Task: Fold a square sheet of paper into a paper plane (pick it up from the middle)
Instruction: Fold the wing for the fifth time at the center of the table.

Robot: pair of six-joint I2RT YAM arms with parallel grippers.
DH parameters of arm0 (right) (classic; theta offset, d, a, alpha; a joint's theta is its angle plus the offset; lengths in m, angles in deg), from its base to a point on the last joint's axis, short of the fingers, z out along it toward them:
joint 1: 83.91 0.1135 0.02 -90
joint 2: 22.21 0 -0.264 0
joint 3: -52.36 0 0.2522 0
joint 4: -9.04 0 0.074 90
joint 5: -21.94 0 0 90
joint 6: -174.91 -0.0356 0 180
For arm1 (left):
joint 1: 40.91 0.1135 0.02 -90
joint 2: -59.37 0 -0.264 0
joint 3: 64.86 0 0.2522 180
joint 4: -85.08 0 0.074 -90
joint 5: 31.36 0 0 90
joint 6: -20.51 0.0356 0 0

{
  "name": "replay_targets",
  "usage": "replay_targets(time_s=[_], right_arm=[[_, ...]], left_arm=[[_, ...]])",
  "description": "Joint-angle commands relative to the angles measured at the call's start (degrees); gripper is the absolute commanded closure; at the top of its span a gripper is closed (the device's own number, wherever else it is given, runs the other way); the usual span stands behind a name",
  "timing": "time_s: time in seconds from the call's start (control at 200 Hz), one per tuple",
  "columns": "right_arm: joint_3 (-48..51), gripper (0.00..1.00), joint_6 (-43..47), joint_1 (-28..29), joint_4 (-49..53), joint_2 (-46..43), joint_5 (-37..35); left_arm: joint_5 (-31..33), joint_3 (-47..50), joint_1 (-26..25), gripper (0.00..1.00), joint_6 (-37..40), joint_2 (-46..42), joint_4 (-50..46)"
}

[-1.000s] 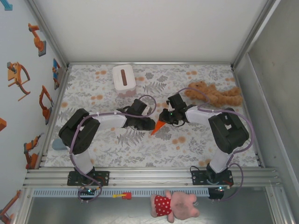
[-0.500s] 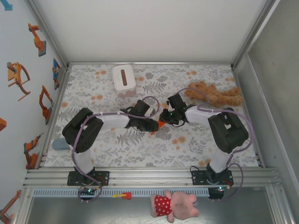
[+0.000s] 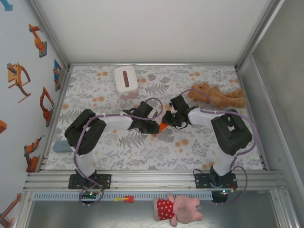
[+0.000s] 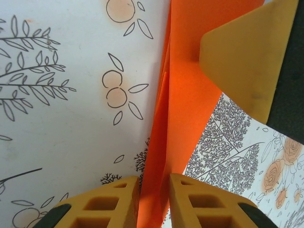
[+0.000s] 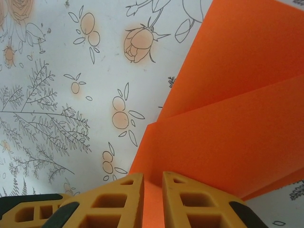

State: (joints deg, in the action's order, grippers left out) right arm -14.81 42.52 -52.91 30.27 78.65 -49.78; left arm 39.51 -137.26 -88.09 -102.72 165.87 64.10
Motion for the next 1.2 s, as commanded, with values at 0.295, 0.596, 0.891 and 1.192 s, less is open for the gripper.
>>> replay_targets(time_s=[0.295, 0.596, 0.891, 1.192], right_arm=[[-1.8, 0.83, -0.6, 0.1, 2.8, 1.4, -2.6], [-2.0, 0.84, -0.5, 0.1, 3.1, 1.9, -2.9], [-2.2, 0.84, -0.3, 0.1, 3.0, 2.6, -2.4], [-2.4, 0.84, -0.3, 0.1, 3.7, 3.2, -2.8]], left_arm=[[1.8, -1.6, -0.3, 0.83, 0.9, 2.6, -3.7], [1.8, -1.8, -0.1, 0.85, 0.5, 3.0, -4.1], [2.2, -1.9, 0.1, 0.87, 0.4, 3.8, -4.5], [2.3, -1.9, 0.2, 0.89, 0.2, 4.1, -4.8]])
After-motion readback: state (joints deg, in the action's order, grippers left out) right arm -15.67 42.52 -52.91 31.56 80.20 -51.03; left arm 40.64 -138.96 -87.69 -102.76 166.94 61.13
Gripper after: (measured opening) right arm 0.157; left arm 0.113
